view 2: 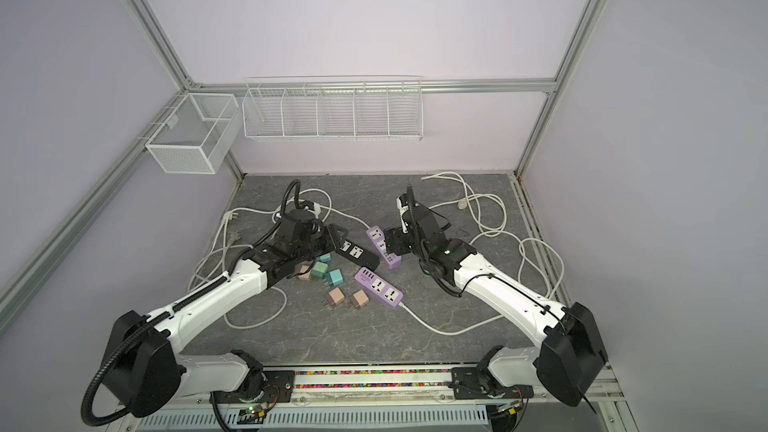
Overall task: Pull the plug off the socket
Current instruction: 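Move both grippers to the teal strip holding pink and green adapters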
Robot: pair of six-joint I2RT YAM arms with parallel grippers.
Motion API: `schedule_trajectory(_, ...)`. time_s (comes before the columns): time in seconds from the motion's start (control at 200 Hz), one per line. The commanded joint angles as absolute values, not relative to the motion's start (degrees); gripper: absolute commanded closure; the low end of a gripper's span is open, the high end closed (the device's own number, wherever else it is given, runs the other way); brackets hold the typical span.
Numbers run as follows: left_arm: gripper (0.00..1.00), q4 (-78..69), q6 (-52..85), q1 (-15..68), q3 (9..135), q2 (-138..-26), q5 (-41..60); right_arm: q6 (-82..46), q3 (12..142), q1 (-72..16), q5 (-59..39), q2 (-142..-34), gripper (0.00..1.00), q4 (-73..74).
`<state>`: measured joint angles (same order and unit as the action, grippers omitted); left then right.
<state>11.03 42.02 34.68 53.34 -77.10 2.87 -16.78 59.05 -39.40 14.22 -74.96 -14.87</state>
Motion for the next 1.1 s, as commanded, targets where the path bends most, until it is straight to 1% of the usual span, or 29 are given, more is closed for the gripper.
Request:
schedule_trajectory(0.0, 0.46, 7.2, 43.3, 36.5, 57.3, -81.7, 4.5, -15.1, 57.4, -37.2, 17.2, -72.0, 0.11, -20.4)
schedule_trajectory(0.11, 0.46, 5.3, 44.3, 38.3, 61.7, -88.3, 7.0, -15.1, 57.5, -34.4, 17.8, -69.7, 0.11, -24.5)
schedule_trajectory(0.23, 0.46, 3.4, 44.5, 41.0, 66.1, -95.2, 7.5, -14.6, 55.6, -31.0, 17.6, -67.1, 0.11, -25.2)
schedule_trajectory(0.305, 0.46, 1.2, 46.0, 42.1, 68.6, -99.1, 9.1, -16.0, 55.2, -28.1, 15.0, -66.3, 0.11, -26.8)
schedule_trajectory(0.39, 0.49, 0.4, 46.3, 43.4, 71.5, -103.2, 9.9, -15.7, 54.9, -25.7, 13.0, -66.0, 0.11, -27.8)
schedule_trajectory(0.48, 0.49, 2.4, 45.9, 44.3, 75.3, -107.2, 10.3, -15.5, 54.4, -23.1, 12.4, -66.8, 0.11, -28.9)
schedule_trajectory(0.63, 0.49, 5.9, 46.0, 45.4, 79.9, -112.5, 9.2, -16.9, 54.0, -18.3, 6.1, -69.1, 0.11, -28.0)
schedule_trajectory(0.76, 0.5, 6.7, 47.6, 46.3, 83.6, -116.9, 10.2, -16.6, 55.2, -17.7, 5.7, -72.7, 0.11, -28.2)
schedule_trajectory(0.915, 0.51, 10.3, 46.1, 48.0, 89.7, -121.9, 9.2, -16.3, 55.3, -17.6, 5.1, -76.0, 0.11, -26.6)
schedule_trajectory(1.025, 0.53, 11.3, 47.4, 48.2, 91.7, -124.3, 8.7, -16.9, 55.6, -17.6, 4.6, -78.0, 0.09, -25.8)
schedule_trajectory(1.095, 0.55, 11.3, 47.7, 48.2, 91.9, -124.7, 9.1, -16.7, 56.3, -17.6, 3.8, -79.5, 0.06, -25.3)
